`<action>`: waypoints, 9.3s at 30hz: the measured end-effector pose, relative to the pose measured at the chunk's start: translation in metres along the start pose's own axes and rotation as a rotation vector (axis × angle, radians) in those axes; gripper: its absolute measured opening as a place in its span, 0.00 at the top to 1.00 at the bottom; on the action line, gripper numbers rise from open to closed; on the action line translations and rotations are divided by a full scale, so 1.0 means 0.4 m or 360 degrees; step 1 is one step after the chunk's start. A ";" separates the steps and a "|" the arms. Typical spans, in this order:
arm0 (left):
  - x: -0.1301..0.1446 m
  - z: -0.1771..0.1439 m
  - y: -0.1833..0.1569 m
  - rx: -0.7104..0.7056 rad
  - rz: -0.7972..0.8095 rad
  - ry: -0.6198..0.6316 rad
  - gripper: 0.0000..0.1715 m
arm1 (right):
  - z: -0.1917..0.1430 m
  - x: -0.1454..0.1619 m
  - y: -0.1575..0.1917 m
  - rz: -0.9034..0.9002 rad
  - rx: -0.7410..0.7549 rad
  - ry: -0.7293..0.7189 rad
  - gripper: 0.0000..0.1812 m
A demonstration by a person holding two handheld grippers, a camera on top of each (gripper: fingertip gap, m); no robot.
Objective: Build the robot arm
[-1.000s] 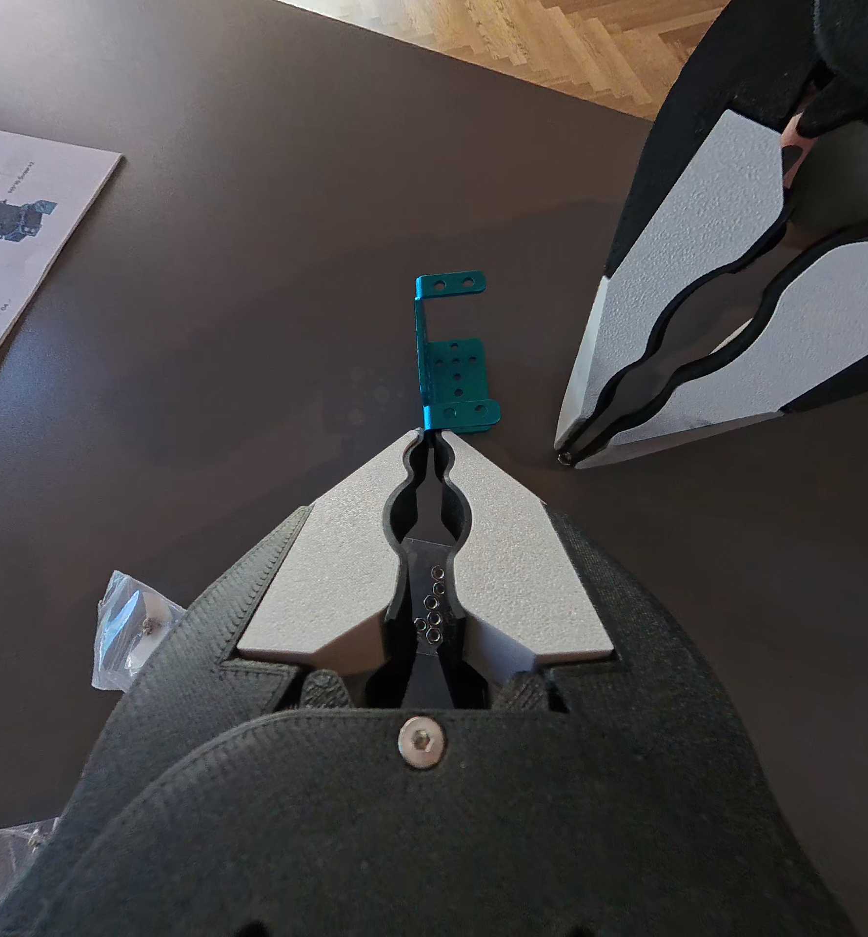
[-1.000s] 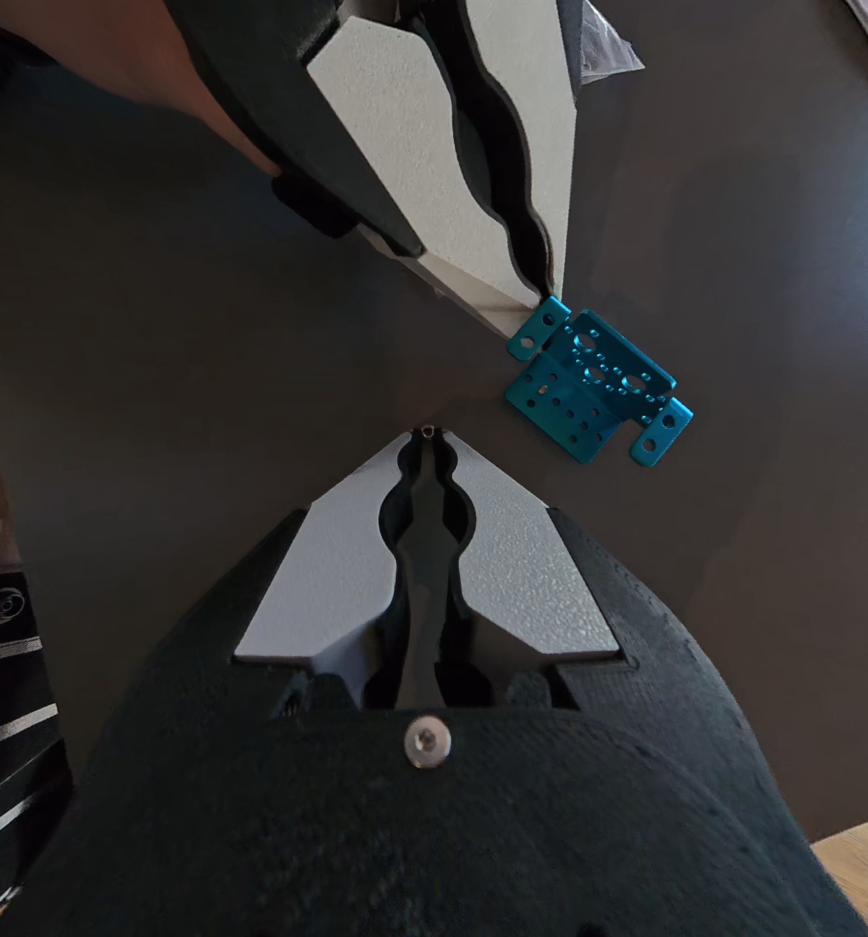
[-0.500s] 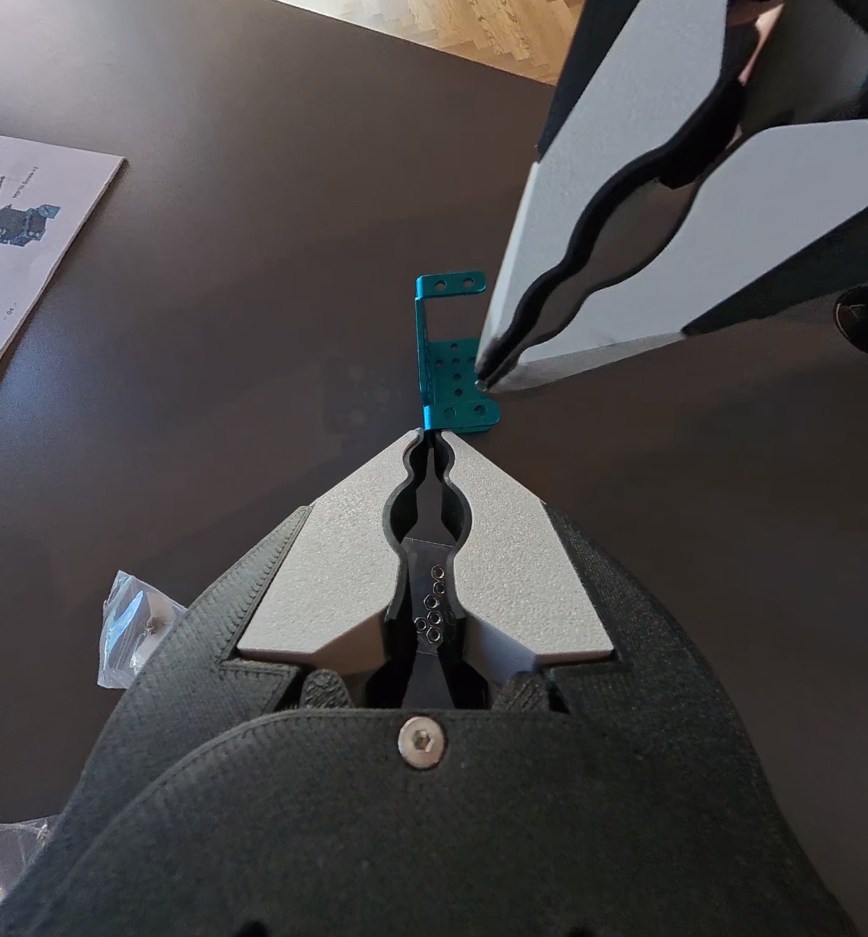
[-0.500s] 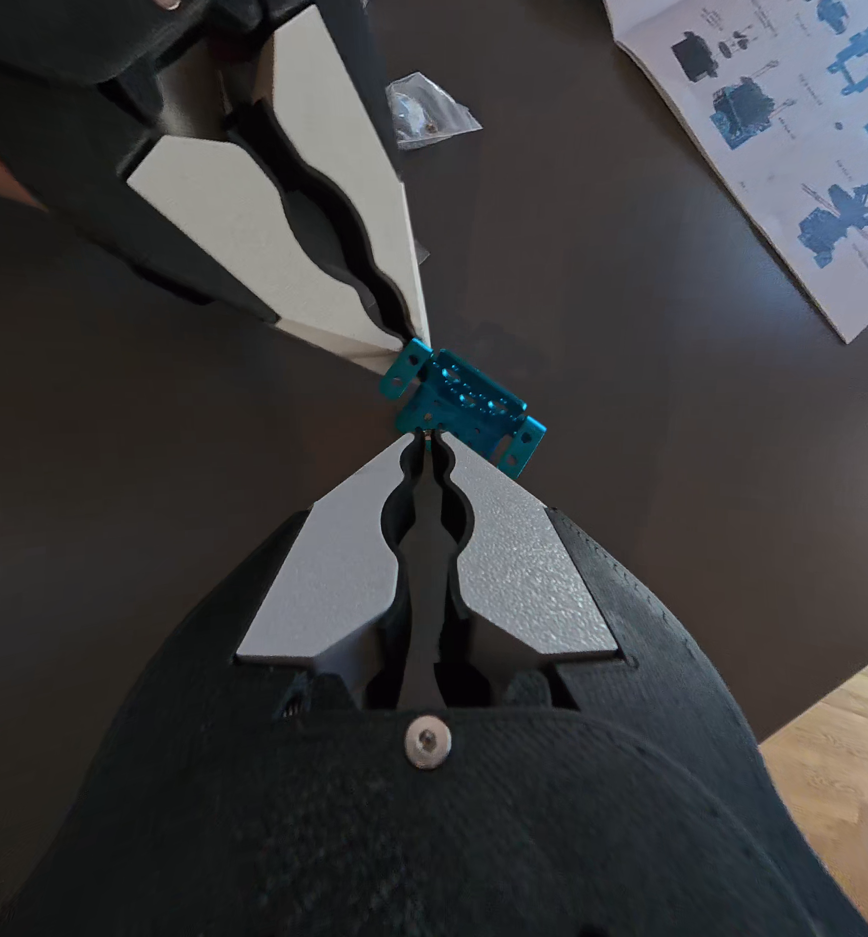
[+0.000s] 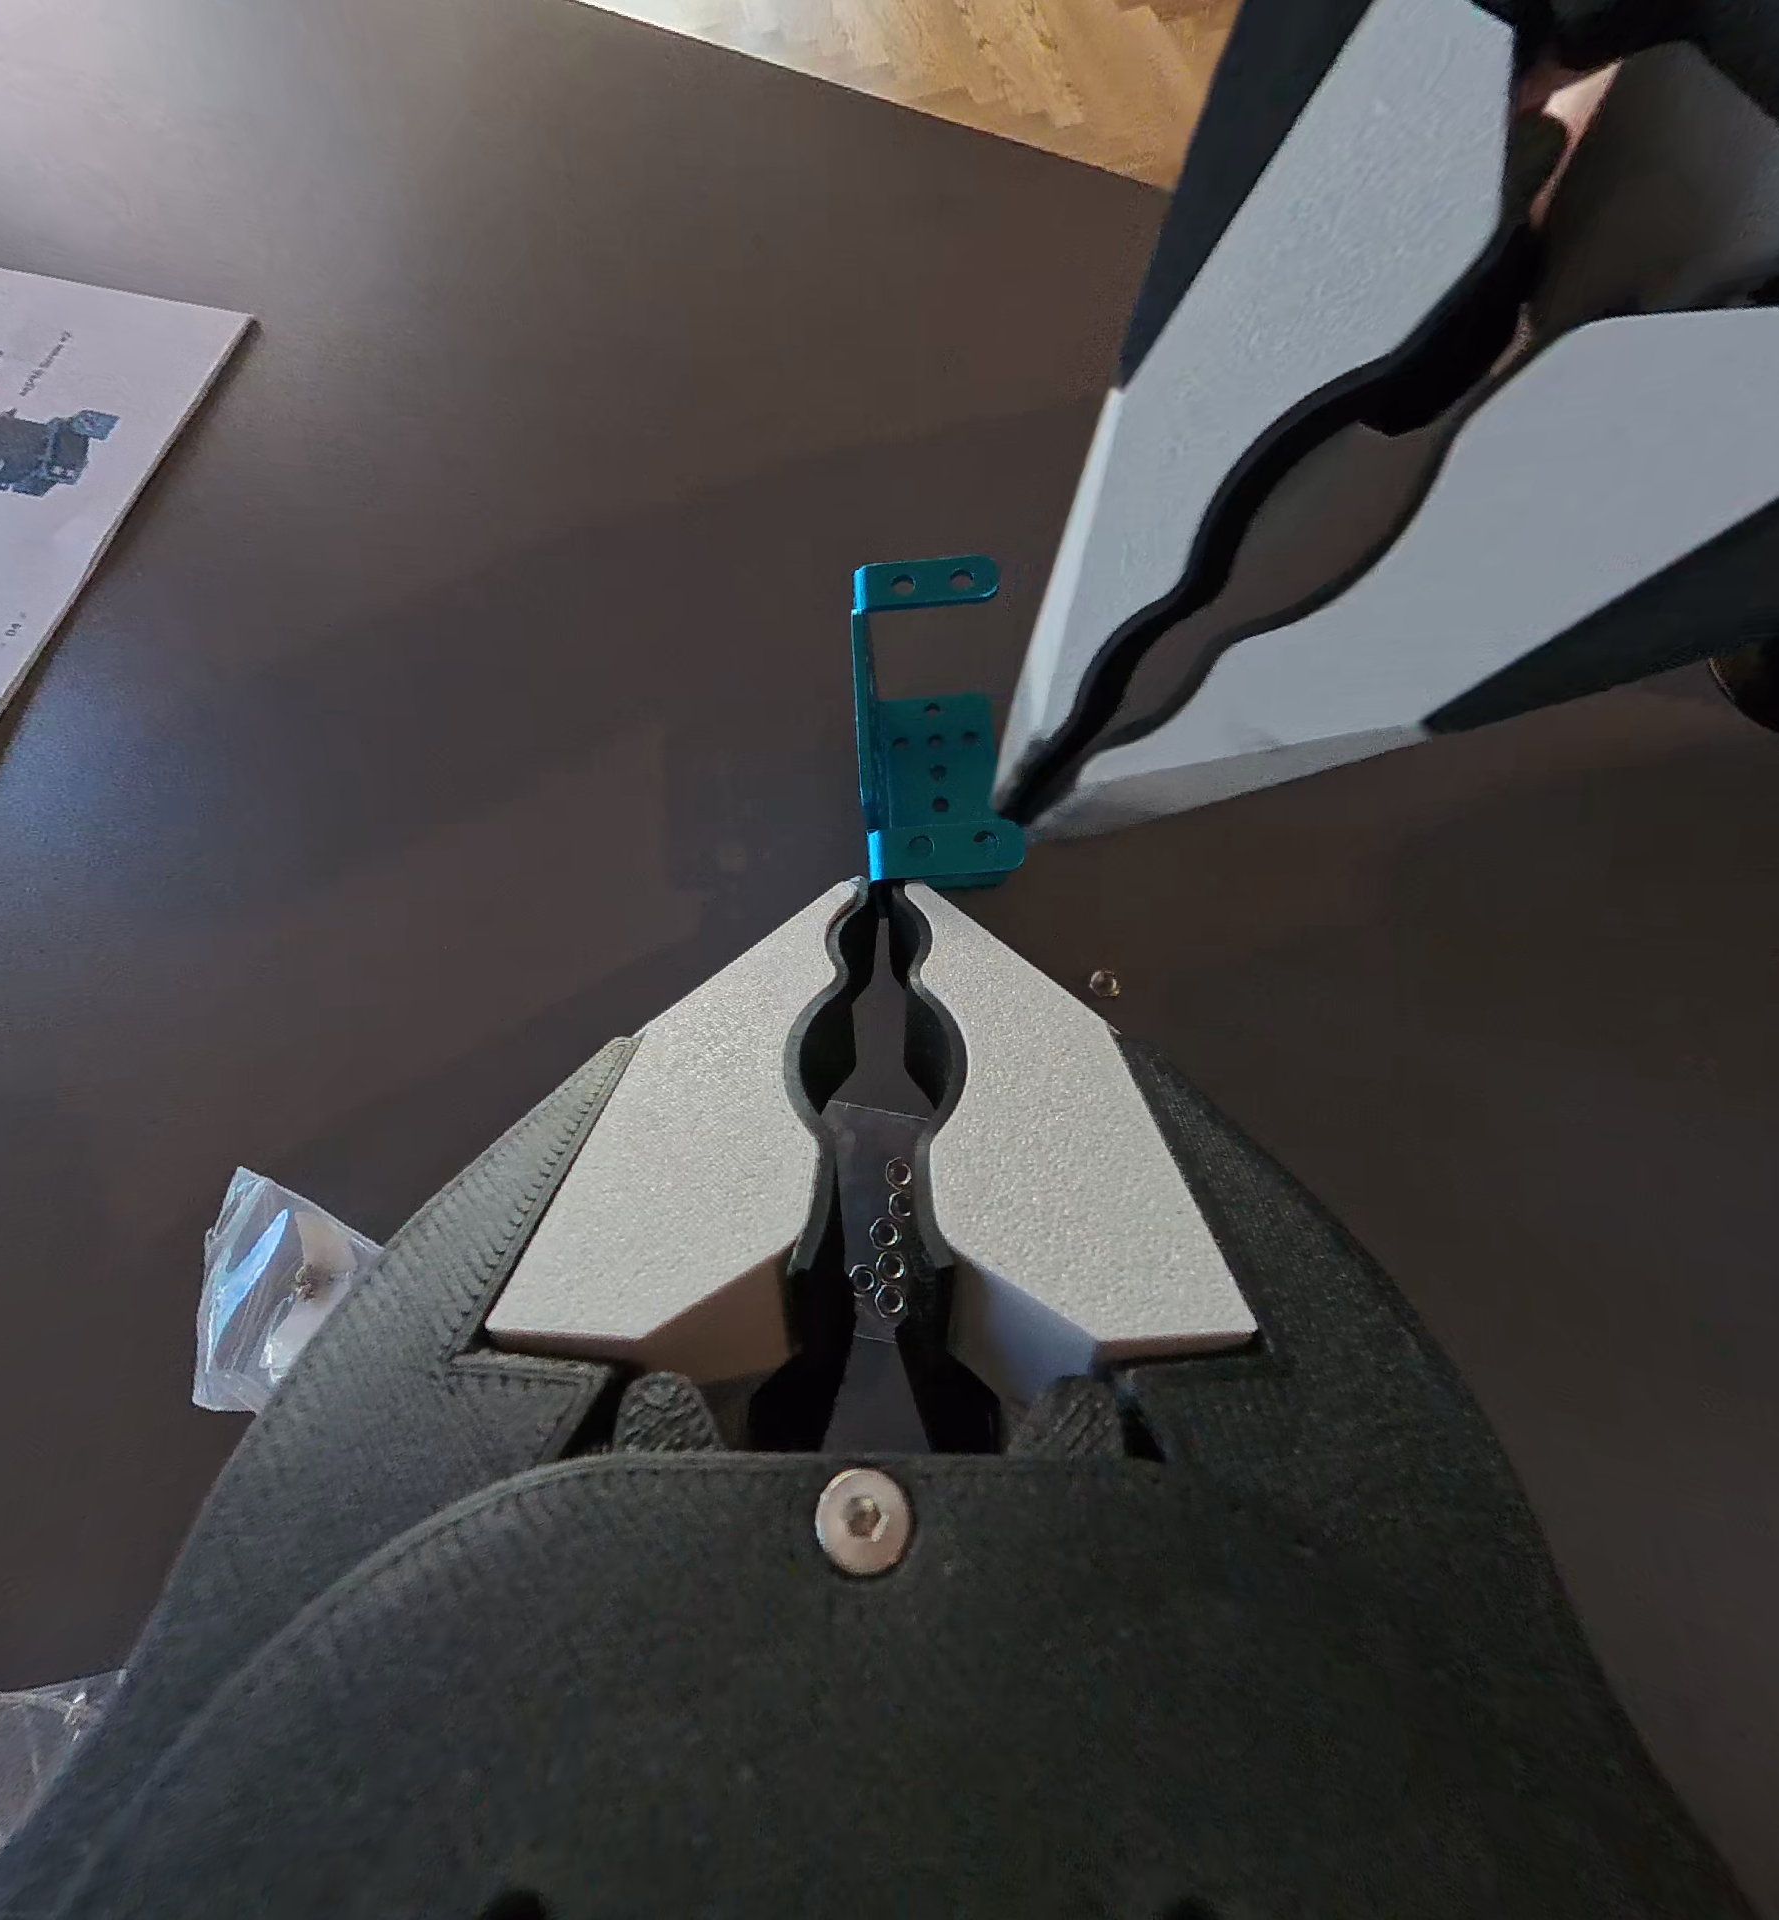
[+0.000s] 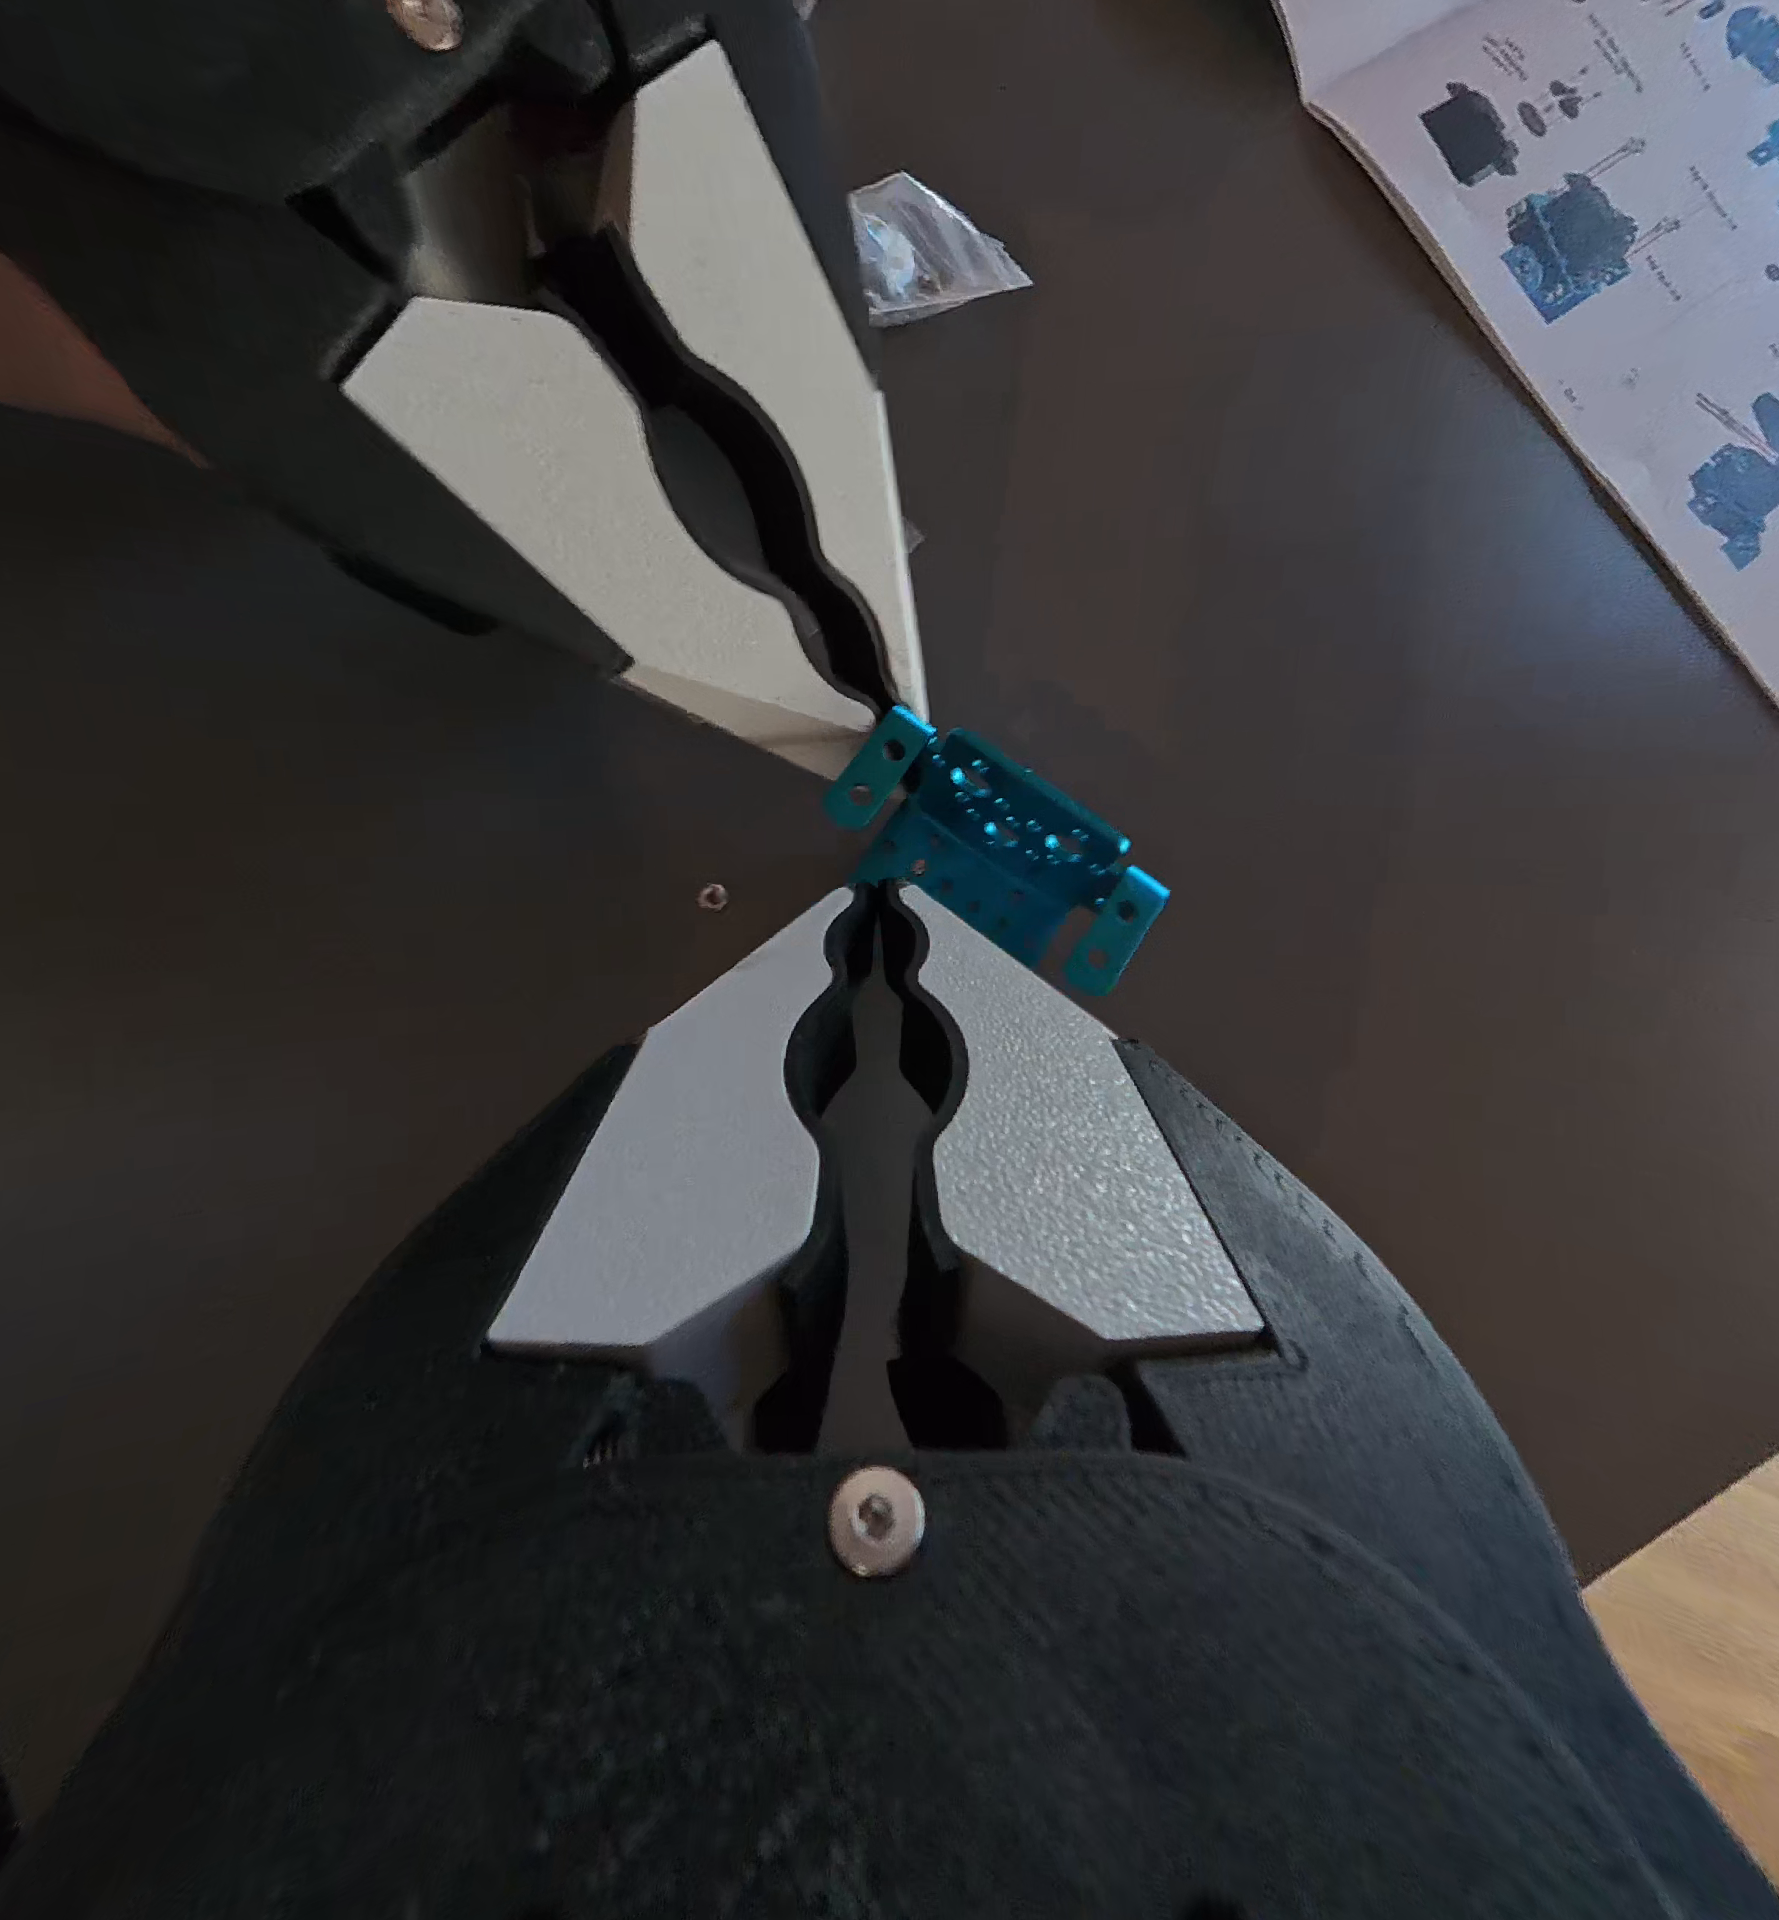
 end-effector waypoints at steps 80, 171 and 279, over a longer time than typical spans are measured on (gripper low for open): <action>0.001 -0.002 0.006 -0.0020 -0.0006 0.0002 1.00 | 0.033 -0.014 -0.023 -0.0494 -0.0140 0.0301 0.97; -0.003 -0.001 0.005 -0.0018 -0.0008 0.0001 0.99 | 0.022 0.005 0.000 0.0071 0.0168 -0.0238 0.91; 0.000 -0.001 0.013 -0.0018 0.0009 0.0008 0.99 | 0.030 0.007 -0.002 0.0127 0.0228 -0.0148 0.93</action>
Point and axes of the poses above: each gripper's, where its closed fingertips meet, z out along the fingers, x out of its underside, y = z × x across the jaws, the point moved 2 cm from there along -z, back along the fingers, and after that the axes turned 9 degrees about y, right-handed, at the moved point
